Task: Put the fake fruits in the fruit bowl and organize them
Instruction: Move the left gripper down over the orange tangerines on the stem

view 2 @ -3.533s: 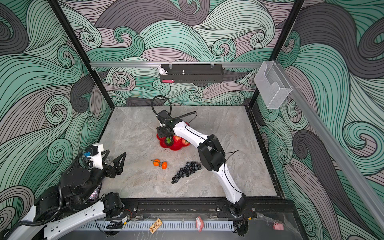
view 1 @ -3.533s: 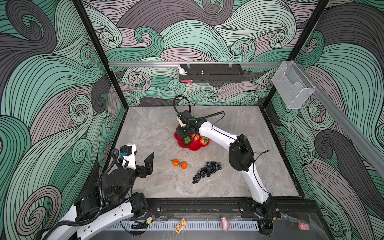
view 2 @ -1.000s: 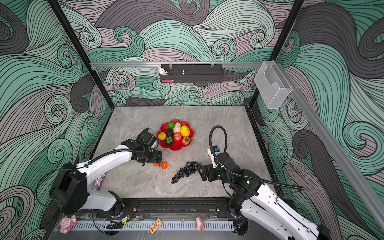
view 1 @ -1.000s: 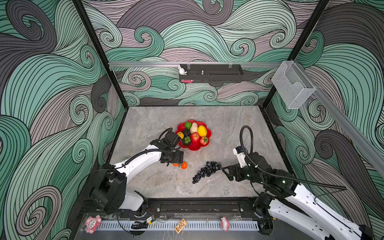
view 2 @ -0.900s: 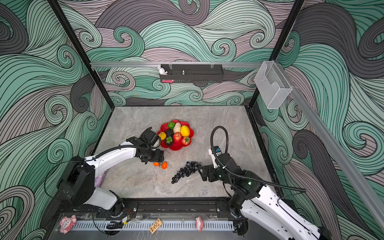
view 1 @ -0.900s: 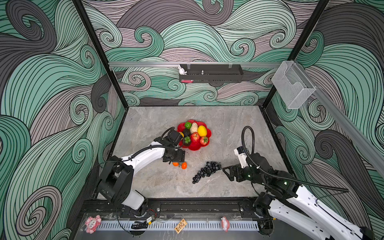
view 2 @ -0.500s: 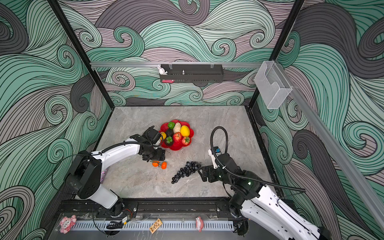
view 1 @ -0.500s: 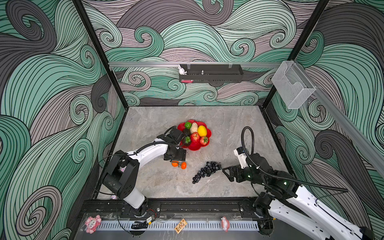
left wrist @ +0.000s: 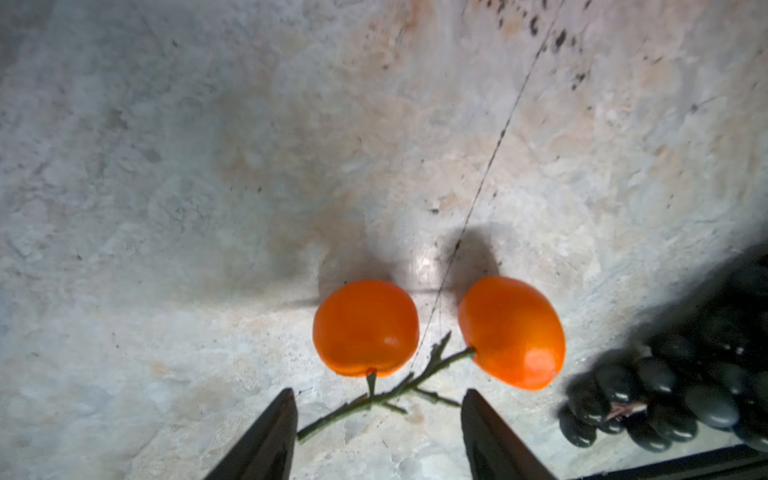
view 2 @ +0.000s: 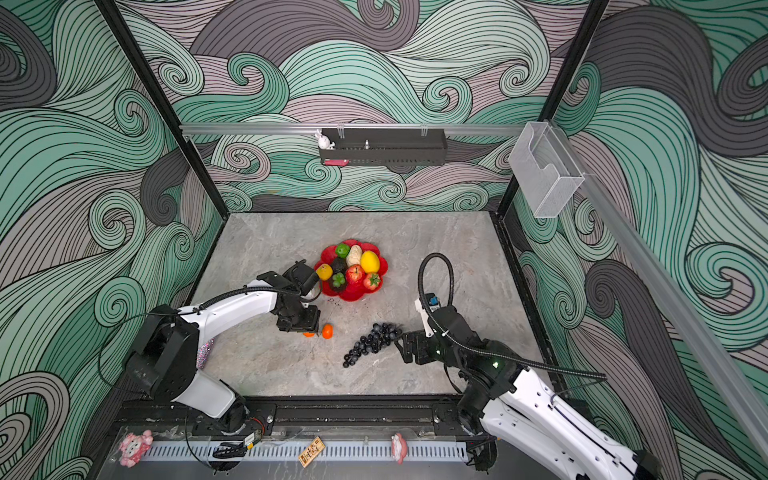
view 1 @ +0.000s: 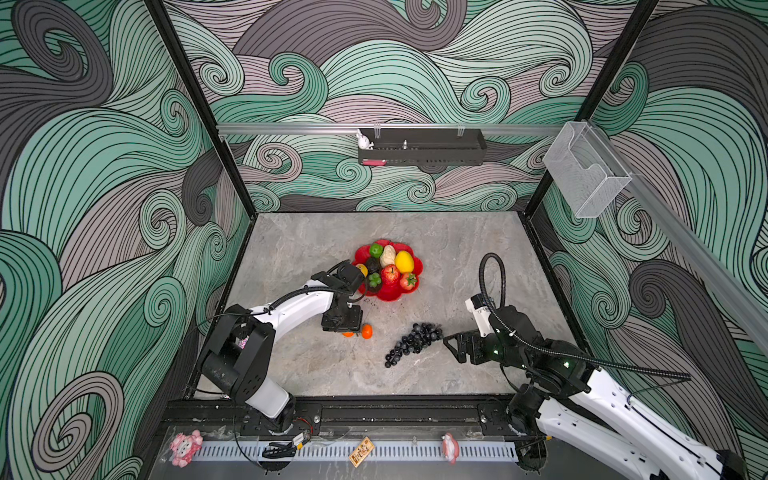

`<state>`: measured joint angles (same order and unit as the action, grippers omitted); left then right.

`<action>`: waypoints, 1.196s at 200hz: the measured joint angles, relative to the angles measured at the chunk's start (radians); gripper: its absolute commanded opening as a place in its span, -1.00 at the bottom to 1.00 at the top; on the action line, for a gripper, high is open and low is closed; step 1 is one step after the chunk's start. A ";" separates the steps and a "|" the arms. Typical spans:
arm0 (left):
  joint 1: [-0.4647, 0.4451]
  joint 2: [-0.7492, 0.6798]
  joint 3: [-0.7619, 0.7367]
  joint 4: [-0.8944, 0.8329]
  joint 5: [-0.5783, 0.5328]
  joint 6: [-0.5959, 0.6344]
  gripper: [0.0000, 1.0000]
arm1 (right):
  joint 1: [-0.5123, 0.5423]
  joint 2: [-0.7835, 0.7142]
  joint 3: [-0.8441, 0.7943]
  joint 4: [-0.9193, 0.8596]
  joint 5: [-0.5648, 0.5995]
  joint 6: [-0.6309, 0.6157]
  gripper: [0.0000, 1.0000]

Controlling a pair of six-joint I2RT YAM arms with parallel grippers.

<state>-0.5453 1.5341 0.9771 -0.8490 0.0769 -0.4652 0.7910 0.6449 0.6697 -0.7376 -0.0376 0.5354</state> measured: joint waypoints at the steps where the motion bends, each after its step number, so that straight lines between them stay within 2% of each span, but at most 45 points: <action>1: 0.000 -0.001 0.000 -0.002 0.000 0.000 0.27 | 0.000 0.000 -0.001 0.000 0.000 0.000 0.80; 70: -0.003 -0.018 -0.003 -0.027 0.013 0.009 0.25 | 0.000 0.002 -0.012 0.010 -0.016 0.016 0.79; 93: -0.016 -0.020 0.007 -0.045 -0.043 0.015 0.22 | 0.000 0.001 -0.016 0.016 -0.017 0.021 0.79; 112: -0.022 -0.016 0.027 -0.075 -0.088 0.031 0.11 | 0.000 -0.003 -0.016 0.016 -0.019 0.023 0.78; 152: -0.026 0.019 0.056 -0.127 -0.141 0.062 0.10 | 0.000 -0.018 -0.016 0.016 -0.020 0.023 0.79; 239: -0.029 0.170 0.175 -0.169 -0.139 0.130 0.08 | 0.000 -0.039 -0.016 0.016 -0.020 0.026 0.79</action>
<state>-0.5747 1.7042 1.1519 -1.0180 -0.0624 -0.3347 0.7910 0.6056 0.6540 -0.7216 -0.0578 0.5617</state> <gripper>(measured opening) 0.539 0.895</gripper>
